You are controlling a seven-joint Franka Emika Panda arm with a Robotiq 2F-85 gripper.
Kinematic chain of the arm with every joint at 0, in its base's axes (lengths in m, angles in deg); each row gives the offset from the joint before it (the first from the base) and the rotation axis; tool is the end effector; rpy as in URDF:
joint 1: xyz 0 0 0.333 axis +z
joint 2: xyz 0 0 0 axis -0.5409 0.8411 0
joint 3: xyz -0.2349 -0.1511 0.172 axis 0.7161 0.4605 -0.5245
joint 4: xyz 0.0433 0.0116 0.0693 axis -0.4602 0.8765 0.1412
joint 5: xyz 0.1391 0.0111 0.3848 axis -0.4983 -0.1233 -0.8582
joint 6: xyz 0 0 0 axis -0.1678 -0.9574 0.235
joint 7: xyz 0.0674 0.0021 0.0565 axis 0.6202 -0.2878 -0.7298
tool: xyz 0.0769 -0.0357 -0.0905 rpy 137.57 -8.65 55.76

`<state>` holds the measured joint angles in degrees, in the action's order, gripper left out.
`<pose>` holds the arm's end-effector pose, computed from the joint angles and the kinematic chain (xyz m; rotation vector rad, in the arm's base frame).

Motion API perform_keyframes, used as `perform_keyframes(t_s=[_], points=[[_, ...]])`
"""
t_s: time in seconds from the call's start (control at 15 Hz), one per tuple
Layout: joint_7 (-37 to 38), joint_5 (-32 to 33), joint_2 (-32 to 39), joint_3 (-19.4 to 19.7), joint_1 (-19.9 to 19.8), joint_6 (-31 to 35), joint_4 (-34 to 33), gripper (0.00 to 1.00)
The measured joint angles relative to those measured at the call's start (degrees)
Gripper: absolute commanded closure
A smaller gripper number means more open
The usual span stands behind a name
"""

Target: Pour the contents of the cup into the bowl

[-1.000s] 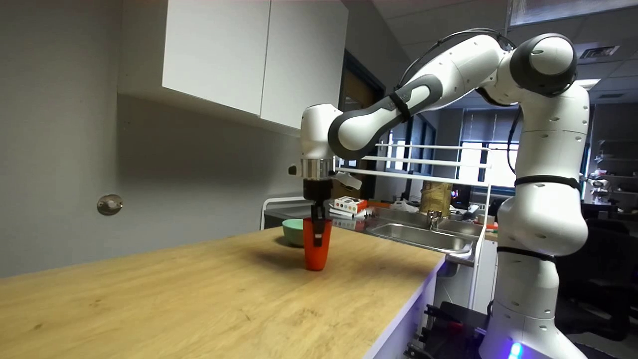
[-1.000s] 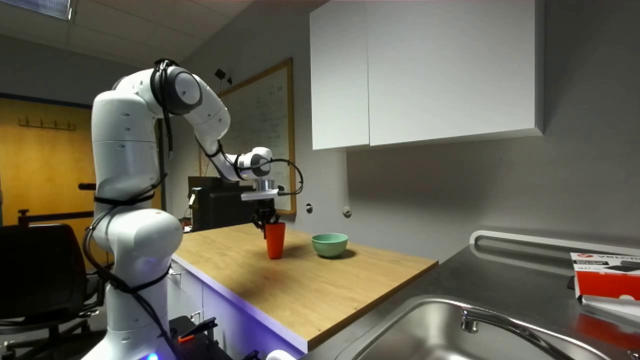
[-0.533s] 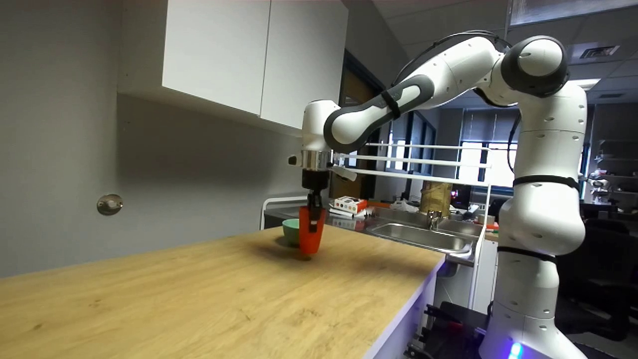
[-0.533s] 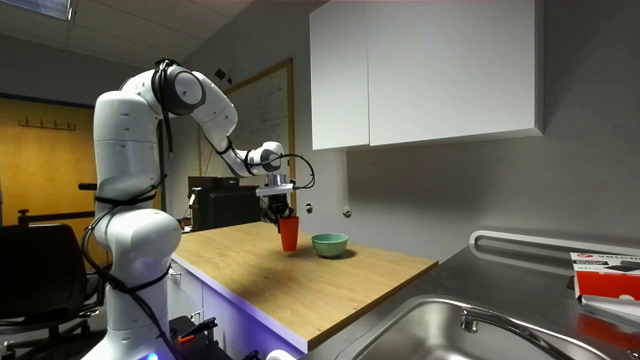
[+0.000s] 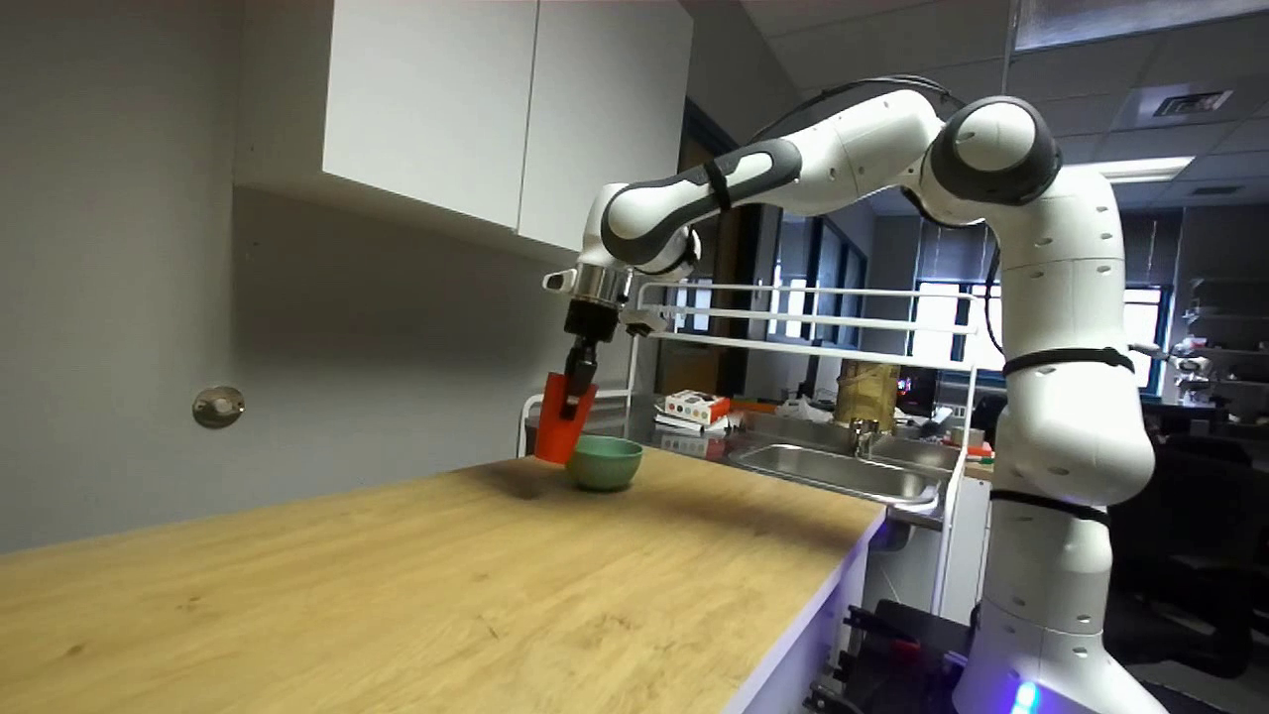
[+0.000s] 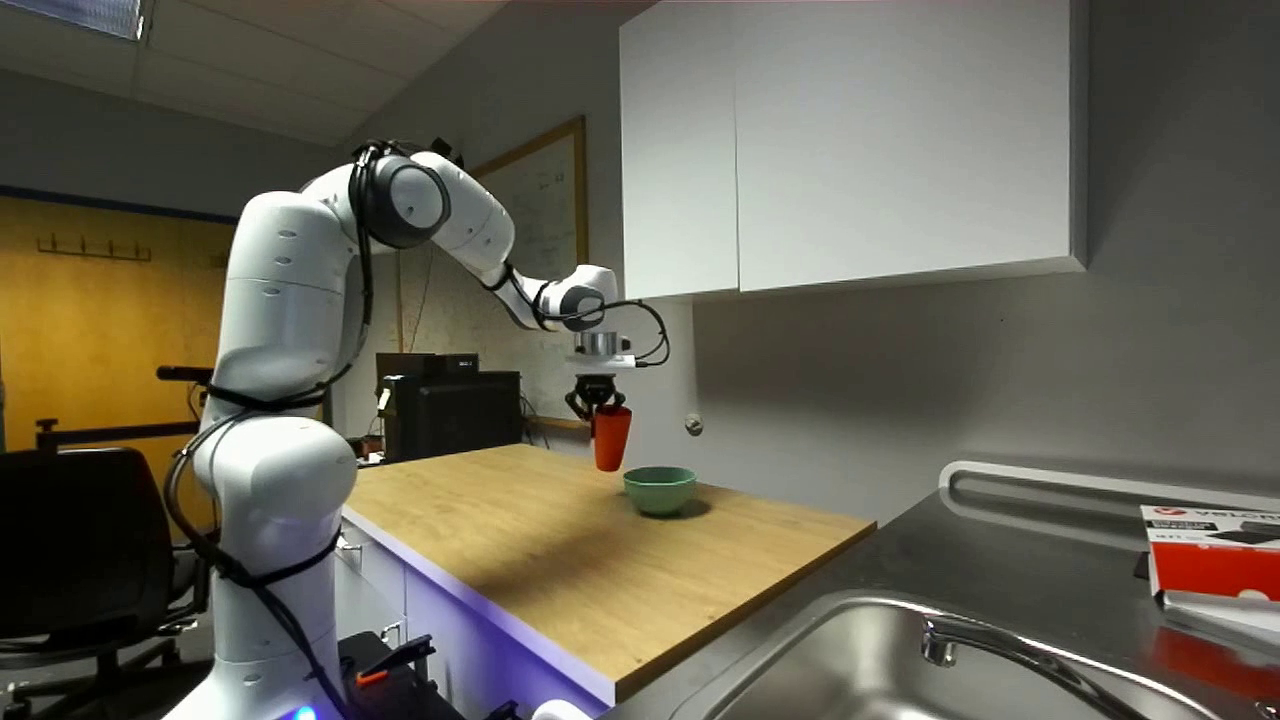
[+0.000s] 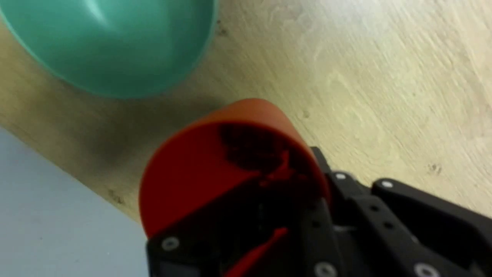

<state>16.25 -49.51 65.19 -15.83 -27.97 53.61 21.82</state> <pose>0.6054 0.1229 0.4309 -2.7859 -1.2631 -0.2087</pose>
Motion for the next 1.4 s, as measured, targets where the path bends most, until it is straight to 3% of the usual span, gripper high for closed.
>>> perform_keyframes(t_s=[0.4,0.67,1.4], points=[[-11.7,-9.9,6.5,0.5,-6.4,-7.5,-15.0,0.99],[-17.1,-18.7,10.0,1.0,-11.4,-12.5,-21.6,0.99],[-23.1,-39.4,16.6,1.5,-17.6,-15.9,-23.2,0.99]])
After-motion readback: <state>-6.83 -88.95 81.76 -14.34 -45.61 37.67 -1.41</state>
